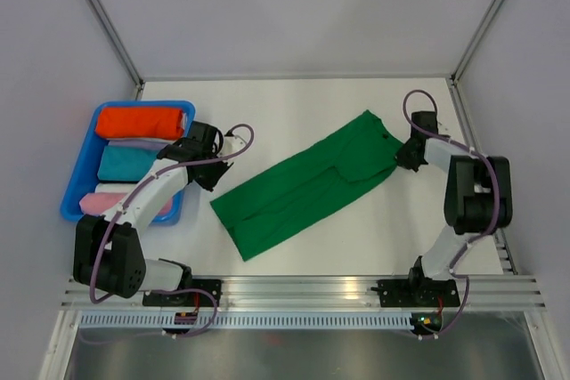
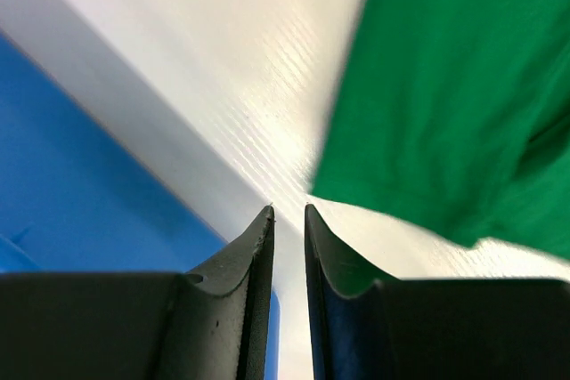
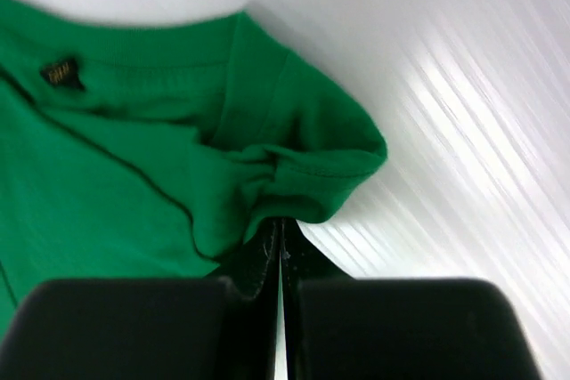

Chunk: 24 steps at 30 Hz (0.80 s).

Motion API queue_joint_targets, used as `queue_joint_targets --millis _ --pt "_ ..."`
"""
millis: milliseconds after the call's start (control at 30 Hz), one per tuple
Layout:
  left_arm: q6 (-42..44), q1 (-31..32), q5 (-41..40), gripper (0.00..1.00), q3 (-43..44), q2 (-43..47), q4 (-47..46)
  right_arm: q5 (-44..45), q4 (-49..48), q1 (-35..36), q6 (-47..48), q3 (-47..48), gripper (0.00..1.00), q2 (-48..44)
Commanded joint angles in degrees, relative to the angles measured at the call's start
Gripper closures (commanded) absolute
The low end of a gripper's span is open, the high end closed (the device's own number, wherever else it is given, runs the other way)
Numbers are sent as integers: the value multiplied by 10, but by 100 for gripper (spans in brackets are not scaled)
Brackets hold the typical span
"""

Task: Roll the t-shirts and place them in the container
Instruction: Fold the tshirt

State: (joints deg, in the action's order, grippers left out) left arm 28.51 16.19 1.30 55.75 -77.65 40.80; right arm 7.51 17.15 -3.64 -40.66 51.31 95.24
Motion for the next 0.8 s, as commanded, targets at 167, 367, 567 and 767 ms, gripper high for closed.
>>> queue_joint_targets --millis 167,367,567,767 --pt "-22 1 -16 72 -10 1 15 -13 123 9 41 552 100 369" --pt "-18 27 40 61 -17 -6 23 -43 153 14 123 593 84 337" --pt "5 113 74 56 -24 -15 19 -144 8 13 106 411 49 245" --pt "49 138 60 51 -44 24 21 -135 41 13 48 516 48 363"
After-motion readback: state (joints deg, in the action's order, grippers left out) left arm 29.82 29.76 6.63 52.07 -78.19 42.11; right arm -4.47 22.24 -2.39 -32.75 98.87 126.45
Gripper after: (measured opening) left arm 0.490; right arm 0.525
